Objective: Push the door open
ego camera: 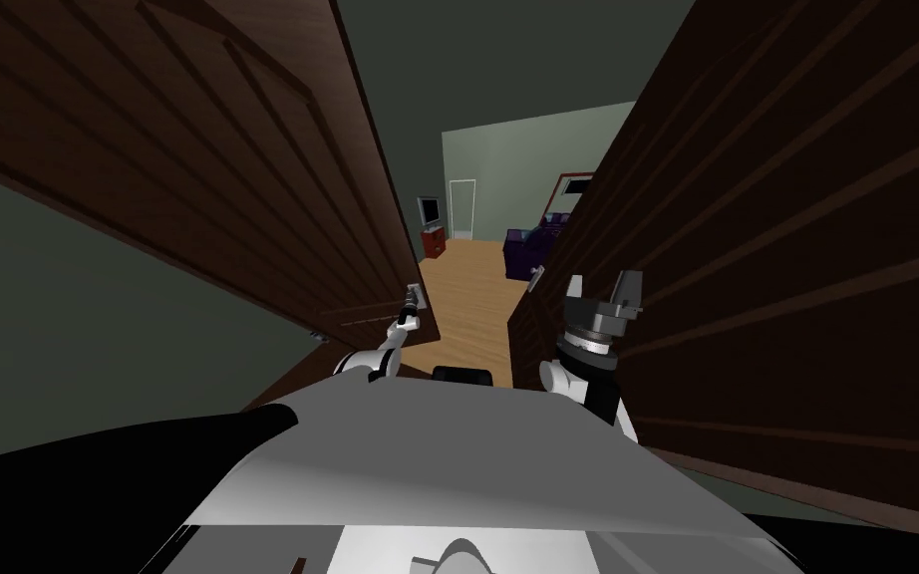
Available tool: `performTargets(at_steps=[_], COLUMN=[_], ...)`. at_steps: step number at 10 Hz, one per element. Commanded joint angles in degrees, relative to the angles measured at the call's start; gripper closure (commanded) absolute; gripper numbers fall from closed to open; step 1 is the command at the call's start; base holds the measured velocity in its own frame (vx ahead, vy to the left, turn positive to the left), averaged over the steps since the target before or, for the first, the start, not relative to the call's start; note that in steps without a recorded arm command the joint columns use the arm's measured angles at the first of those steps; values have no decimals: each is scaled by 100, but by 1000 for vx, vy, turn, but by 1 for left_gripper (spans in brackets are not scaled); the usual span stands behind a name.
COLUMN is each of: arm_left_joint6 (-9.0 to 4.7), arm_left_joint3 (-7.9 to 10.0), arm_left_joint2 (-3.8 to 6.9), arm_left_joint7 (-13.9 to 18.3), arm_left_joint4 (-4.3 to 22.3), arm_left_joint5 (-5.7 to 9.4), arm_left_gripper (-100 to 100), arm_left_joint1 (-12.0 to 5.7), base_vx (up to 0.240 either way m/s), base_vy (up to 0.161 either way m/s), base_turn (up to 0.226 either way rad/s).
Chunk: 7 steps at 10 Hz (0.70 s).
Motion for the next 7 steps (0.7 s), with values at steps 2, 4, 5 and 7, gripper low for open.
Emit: performTargets(at_steps=[2,4,5,7], arm_left_joint6=[34,99,109,101], arm_left_joint3=[130,135,169,185], arm_left_joint2=[66,20,51,64], arm_left_joint7=[-54,-74,-74,-67], arm_left_joint4=[-28,-156,-173,-154], arm_left_joint5=[40,38,41,36], arm_left_gripper=[100,100,100,100], arm_left_joint1=[44,151,155,149], base_vx=[171,147,145,180], base_vy=[-68,-107,-17,-14], base_turn=[47,64,92,78])
